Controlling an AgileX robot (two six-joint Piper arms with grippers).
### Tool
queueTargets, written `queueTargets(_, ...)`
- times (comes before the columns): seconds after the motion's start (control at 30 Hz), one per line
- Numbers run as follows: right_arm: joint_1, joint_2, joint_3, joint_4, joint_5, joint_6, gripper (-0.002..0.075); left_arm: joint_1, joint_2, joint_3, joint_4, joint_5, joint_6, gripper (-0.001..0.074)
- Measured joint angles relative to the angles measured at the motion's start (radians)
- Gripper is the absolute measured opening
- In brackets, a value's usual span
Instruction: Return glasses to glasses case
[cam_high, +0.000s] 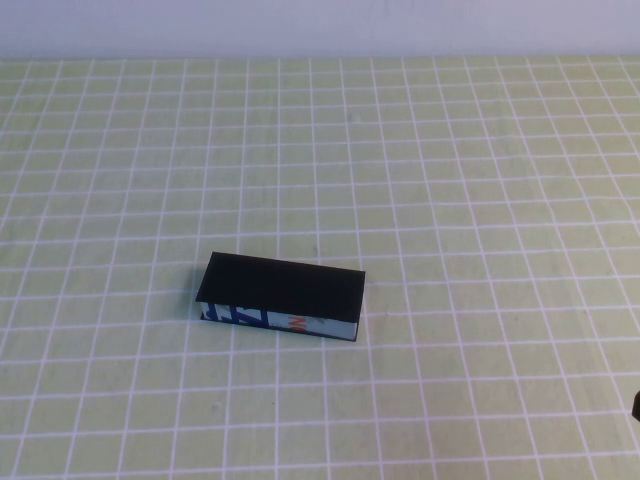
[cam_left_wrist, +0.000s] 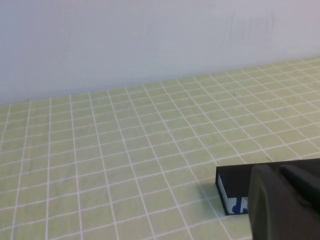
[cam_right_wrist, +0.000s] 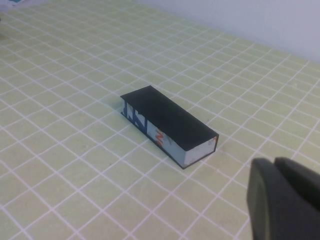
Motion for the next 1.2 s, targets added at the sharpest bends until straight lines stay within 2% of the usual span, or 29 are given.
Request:
queueTargets(0.3,0.000,0.000,0.000,0.000,0.006,0.000,-0.0018,0.050,-0.108,0.178,0.039,-0.170,0.009,-0.0004)
queueTargets(0.77,0.000,0.000,0.000,0.000,0.022,0.000,-0.0018,0.046,-0.143,0.480,0.092,-0.178,-0.119,-0.0004)
queueTargets(1.2,0.000,0.000,0.000,0.001,0.022,0.000,-0.0018,0.046,-0.143,0.497,0.094,-0.223,-0.123,-0.0004)
